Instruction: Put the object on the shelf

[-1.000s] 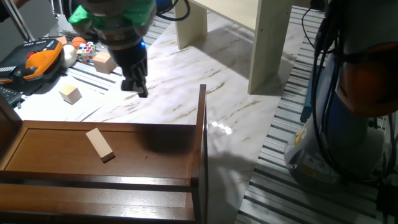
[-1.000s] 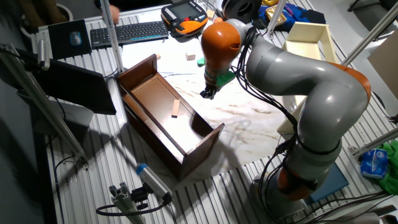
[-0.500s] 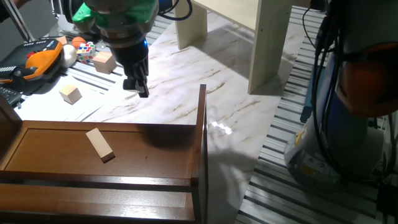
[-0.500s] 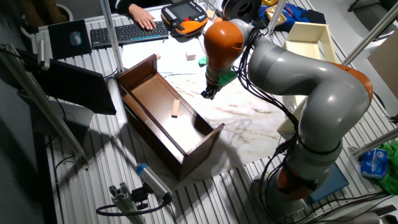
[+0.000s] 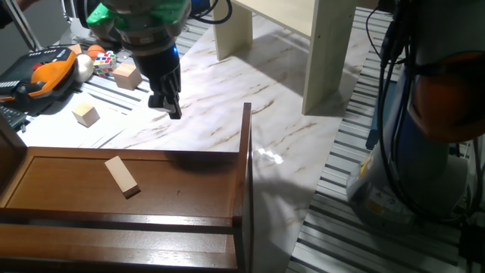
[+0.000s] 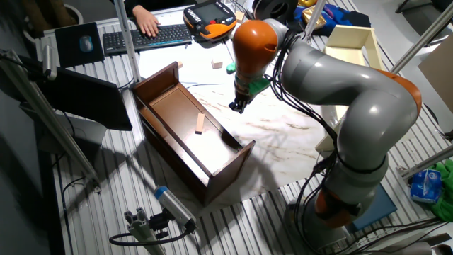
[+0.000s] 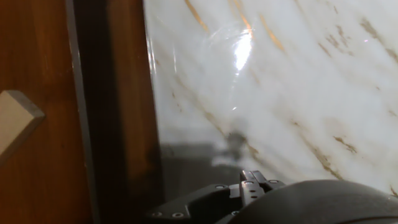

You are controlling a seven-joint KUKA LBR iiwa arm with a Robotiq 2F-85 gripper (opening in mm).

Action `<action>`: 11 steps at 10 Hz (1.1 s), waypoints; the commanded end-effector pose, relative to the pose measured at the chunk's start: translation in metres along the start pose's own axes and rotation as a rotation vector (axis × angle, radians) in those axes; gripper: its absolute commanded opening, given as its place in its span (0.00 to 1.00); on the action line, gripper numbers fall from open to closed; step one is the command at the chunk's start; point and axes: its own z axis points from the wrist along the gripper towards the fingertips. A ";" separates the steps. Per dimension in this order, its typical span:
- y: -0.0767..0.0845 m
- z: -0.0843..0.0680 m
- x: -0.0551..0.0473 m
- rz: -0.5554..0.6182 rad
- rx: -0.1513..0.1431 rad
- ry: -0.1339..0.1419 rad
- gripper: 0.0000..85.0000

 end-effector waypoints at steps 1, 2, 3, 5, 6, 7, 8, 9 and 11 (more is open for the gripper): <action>0.000 0.000 0.000 0.001 0.001 0.000 0.00; 0.000 0.000 0.000 0.002 0.007 -0.004 0.00; 0.000 0.000 0.000 0.002 0.006 -0.003 0.00; 0.000 0.000 0.000 -0.002 0.002 0.001 0.00; 0.000 0.000 0.000 0.000 -0.001 0.001 0.00; 0.000 0.000 0.000 0.006 0.002 0.002 0.00; 0.000 0.000 0.000 0.020 -0.001 0.026 0.00; 0.000 0.000 0.000 0.023 -0.015 0.047 0.00; 0.001 -0.001 -0.001 0.032 -0.019 0.062 0.00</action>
